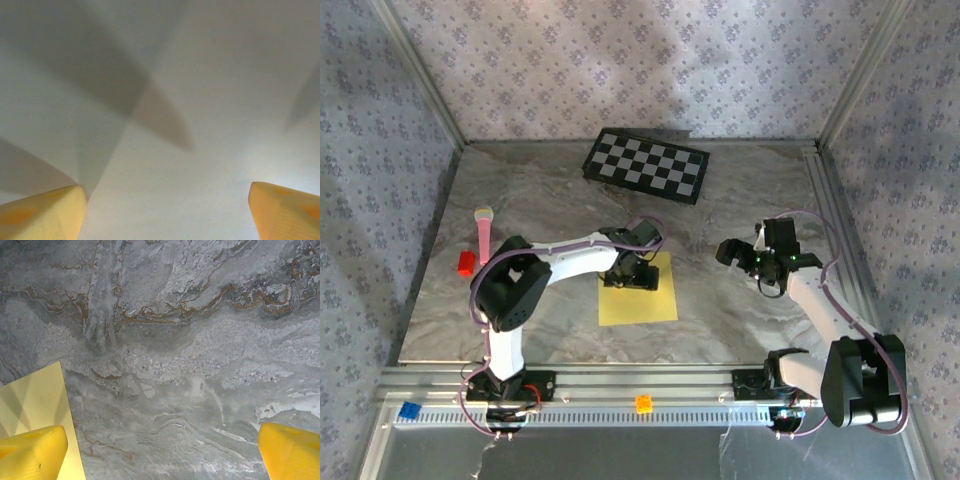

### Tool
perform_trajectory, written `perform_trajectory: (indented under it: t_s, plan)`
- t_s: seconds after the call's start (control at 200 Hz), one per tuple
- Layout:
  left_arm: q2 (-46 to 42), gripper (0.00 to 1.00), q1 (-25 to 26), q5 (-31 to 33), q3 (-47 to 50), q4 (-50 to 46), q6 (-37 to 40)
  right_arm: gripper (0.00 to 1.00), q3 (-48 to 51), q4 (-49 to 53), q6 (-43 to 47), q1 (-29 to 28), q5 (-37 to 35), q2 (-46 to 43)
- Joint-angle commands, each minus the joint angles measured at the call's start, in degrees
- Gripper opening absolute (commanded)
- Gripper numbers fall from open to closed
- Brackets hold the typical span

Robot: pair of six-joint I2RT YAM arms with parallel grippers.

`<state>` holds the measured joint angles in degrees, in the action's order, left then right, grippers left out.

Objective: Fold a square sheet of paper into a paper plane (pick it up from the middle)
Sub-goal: Move the square sheet of paper to the center of the table.

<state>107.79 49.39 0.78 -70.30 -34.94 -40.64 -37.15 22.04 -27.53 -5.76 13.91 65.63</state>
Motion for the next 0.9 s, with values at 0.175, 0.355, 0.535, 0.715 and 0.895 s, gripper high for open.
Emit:
perform_trajectory:
  t_s: [0.175, 0.355, 0.535, 0.715, 0.895]
  plan:
    - [0.1, 0.86, -5.5, 3.2, 1.5, -1.8, 9.9, 1.0, 0.4, -0.5, -1.7, -1.2, -0.9, 0.1]
    - [0.8, 0.86, -7.0, 2.2, 0.3, -1.2, 15.4, 1.0, 0.2, -0.8, -2.0, -2.0, -0.6, 1.0]
    - [-1.5, 0.86, -6.9, 2.5, -1.9, -2.4, 16.2, 1.0, -1.3, 0.2, -1.8, -3.9, -1.4, 1.1]
    - [-8.6, 0.87, -6.7, 8.2, -0.3, -1.6, 8.0, 1.0, -2.4, -0.5, -0.9, -7.3, -6.0, -0.2]
    - [-11.0, 0.86, -6.7, 8.1, 2.3, -2.7, -1.9, 1.0, -5.3, 1.4, 0.2, -9.4, -9.2, 1.1]
